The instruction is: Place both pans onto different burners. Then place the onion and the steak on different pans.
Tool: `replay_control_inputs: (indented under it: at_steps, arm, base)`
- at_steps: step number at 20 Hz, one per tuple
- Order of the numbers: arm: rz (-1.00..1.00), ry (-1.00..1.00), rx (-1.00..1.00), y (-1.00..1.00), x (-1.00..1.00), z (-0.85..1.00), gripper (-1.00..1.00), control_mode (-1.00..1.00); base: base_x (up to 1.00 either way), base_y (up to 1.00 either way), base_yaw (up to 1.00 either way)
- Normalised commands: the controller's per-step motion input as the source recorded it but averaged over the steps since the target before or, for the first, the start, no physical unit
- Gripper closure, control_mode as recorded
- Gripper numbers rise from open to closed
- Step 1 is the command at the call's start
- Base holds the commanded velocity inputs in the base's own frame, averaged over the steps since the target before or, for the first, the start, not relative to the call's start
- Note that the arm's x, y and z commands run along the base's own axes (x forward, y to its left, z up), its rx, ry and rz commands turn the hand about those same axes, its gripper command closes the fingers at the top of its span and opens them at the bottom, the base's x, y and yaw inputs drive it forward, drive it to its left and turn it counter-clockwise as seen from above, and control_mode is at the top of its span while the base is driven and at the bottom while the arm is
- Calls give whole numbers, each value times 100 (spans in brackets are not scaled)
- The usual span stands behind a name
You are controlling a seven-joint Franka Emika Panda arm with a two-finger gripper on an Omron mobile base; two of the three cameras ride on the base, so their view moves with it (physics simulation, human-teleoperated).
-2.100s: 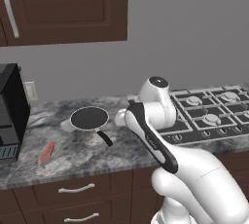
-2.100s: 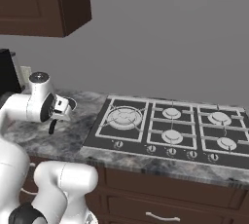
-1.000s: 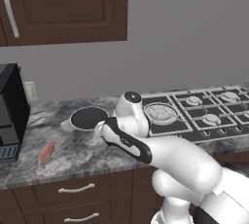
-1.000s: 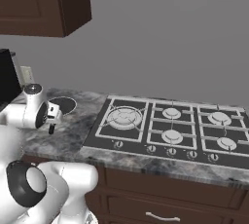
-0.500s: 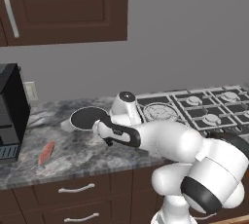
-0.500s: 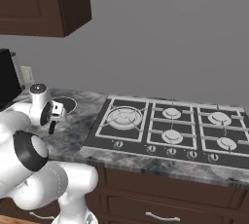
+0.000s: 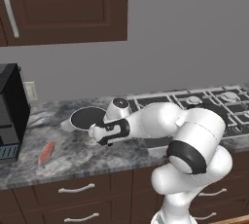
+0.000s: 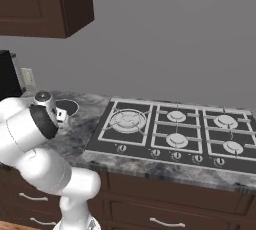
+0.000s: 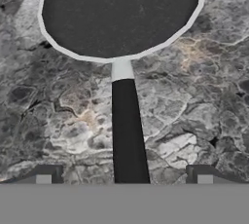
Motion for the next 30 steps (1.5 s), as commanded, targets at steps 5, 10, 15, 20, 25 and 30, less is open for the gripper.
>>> replay_control_inputs:
  at_steps: [5,10,15,20,25,30]
  arm:
    - [0,0,0,1,31,-28,-100,-100]
    - [0,0,-1,11,32,-26,-100,-100]
    - [0,0,-3,19,22,-24,100,-100]
    - [0,-3,0,4,3,-2,100,-100]
    - [-2,-19,0,-2,-20,18,100,-100]
    - [-6,-23,3,-14,-28,31,100,-100]
  base:
    - [0,0,0]
    - [0,0,0]
    - [0,0,0]
    - [0,0,0]
    - [0,0,0]
    - [0,0,0]
